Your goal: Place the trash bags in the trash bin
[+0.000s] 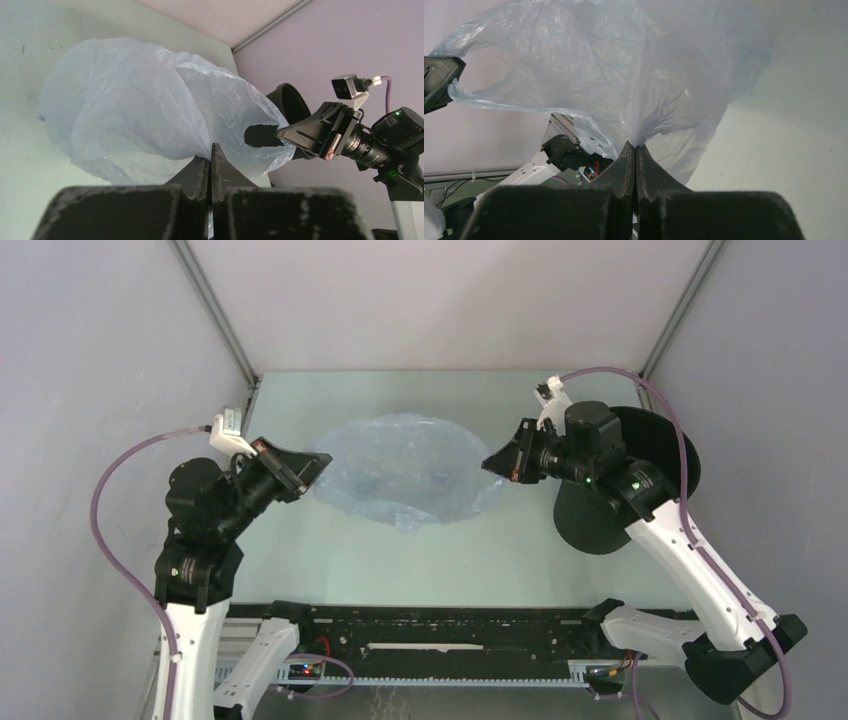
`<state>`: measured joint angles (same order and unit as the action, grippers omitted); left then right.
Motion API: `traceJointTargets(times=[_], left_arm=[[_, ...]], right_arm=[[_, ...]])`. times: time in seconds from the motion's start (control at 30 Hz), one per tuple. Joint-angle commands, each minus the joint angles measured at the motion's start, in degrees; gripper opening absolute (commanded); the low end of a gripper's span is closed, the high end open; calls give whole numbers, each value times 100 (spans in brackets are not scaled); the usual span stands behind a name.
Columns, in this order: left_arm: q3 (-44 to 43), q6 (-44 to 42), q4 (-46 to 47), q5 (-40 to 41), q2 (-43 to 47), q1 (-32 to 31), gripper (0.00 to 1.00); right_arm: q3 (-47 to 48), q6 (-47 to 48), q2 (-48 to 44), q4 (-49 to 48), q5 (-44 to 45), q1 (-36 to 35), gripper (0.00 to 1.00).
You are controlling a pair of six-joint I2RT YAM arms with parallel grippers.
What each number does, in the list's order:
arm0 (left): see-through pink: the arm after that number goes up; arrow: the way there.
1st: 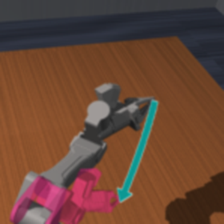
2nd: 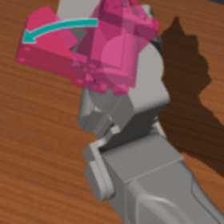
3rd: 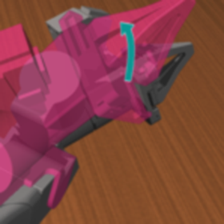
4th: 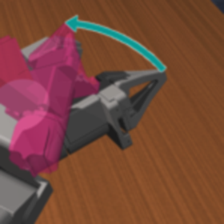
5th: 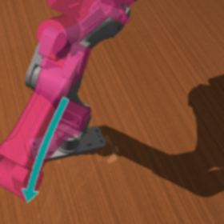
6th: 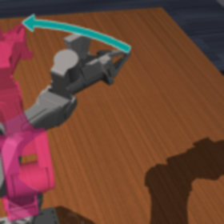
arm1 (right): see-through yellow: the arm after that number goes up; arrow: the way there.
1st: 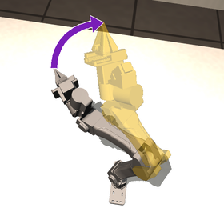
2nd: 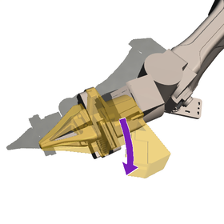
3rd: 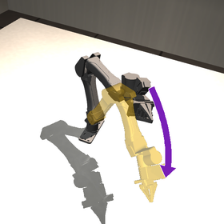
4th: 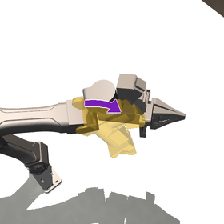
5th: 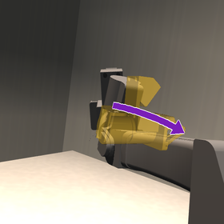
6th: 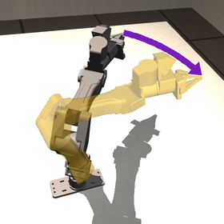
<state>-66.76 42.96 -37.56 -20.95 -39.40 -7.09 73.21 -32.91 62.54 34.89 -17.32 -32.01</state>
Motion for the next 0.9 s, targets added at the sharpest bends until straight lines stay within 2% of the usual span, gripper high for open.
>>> traceJointTargets(times=[0.0,0.2,0.3,0.4,0.43,0.6,0.73,0.87], left_arm=[[-192,-197,-516,-48,-136,22,0],[-257,-90,-405,66,20,21,0],[-516,-177,-645,435,13,21,0],[-626,-249,-976,1192,123,24,0],[-575,-226,-979,1321,171,24,0],[-374,-133,-871,1168,208,23,0],[-456,-151,-854,1155,154,21,0],[-616,-127,-847,993,8,23,0]], right_arm=[[123,-164,-271,-47,-70,-7,0],[138,-93,-278,68,-52,0,1],[326,39,-174,423,103,6,25],[630,279,-163,1026,618,15,45],[737,397,-177,1243,806,26,49],[1518,980,-241,2300,1876,182,77],[2035,1213,-239,3062,2841,383,81],[2020,1267,-161,3483,3761,457,80]])
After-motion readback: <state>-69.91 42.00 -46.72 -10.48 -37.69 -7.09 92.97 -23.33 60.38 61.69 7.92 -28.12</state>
